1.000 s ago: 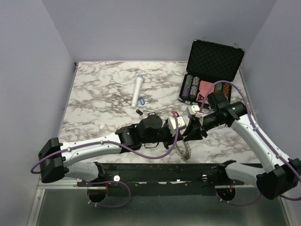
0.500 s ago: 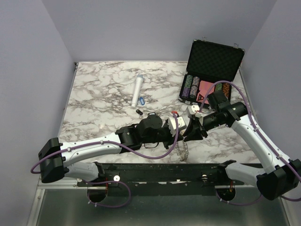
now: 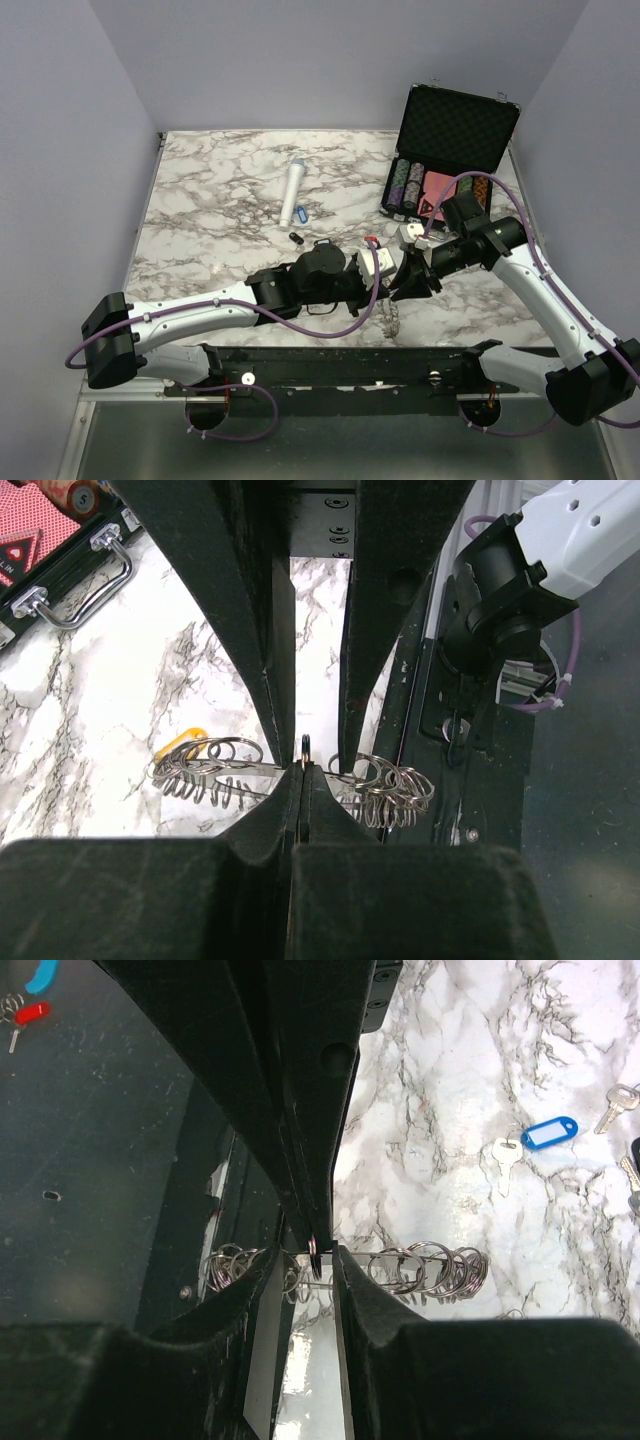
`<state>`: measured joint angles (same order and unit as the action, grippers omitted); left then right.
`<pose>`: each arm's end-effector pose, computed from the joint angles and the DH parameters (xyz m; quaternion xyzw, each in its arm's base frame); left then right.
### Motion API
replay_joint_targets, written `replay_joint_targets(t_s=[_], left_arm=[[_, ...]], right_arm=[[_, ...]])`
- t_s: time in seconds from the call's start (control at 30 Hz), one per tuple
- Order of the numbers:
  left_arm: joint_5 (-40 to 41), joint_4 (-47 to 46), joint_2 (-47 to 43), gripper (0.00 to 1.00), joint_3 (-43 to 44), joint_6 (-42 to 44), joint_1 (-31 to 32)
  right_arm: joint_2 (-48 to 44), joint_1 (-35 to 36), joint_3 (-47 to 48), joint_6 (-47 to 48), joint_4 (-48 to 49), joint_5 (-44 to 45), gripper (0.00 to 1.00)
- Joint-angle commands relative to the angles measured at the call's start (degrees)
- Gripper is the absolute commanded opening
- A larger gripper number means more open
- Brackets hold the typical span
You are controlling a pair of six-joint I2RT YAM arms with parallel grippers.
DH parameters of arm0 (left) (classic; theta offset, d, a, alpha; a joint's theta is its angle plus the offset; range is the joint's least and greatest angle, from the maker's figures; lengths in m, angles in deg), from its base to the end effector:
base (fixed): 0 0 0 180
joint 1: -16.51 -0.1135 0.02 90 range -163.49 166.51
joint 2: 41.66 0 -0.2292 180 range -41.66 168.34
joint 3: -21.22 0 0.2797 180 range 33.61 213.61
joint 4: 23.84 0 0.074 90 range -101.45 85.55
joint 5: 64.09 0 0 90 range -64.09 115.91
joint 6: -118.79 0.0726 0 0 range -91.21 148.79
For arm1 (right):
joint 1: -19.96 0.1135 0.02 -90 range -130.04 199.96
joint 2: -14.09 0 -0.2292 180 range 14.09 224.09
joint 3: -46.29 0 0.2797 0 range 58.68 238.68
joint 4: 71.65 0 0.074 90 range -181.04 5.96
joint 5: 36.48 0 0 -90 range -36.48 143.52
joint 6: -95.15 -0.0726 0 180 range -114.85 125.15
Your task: Put the keys on the keyring
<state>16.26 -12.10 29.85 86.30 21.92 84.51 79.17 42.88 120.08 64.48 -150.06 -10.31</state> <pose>0.1249 -0.3417 0.2542 0.4529 0.6698 -0.4094 0.4227 0.1926 0.1522 0.2643 -0.6197 0.5681 0.4476 0.3047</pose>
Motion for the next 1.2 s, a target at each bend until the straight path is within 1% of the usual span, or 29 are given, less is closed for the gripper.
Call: replay_joint_targets(t_s=[0.0, 0.43, 0.77, 0.9, 1.0, 1.1, 1.17], left_arm=[[-0.3, -0.6, 0.4, 0.0, 0.2, 0.8, 0.3], [-0.6, -0.6, -0.2, 0.0, -0.3, 1.2, 0.3], [-0.5, -0.4, -0.5, 0.0, -0.3, 1.5, 0.2], [-0.6, -0.8, -0.4, 0.0, -0.4, 1.5, 0.3], [-0.5, -1.4, -0.5, 0.0, -0.7, 1.4, 0.3], [-0.8, -3.1, -1.3, 0.0, -2.0, 1.4, 0.2], [-1.1, -6.4, -2.5, 0.0, -4.0, 1.4, 0.2]], right_arm=[[-1.0, 0.5, 1.3, -1.1, 0.2, 0.5, 0.32], [-1.4, -0.2, 1.7, -1.2, -0.2, 0.4, 0.33], [-1.2, -0.3, 1.6, -1.4, 0.0, 0.4, 0.28], [-1.1, -0.3, 1.3, -2.2, 0.6, 0.3, 0.15], [-1.2, -0.3, 1.3, -1.9, 0.2, -0.1, 0.01], [-1.2, -0.3, 1.3, 0.0, -1.0, -0.6, 0.0], [-1.3, -0.3, 1.3, 1.7, -2.3, -1.2, 0.0]])
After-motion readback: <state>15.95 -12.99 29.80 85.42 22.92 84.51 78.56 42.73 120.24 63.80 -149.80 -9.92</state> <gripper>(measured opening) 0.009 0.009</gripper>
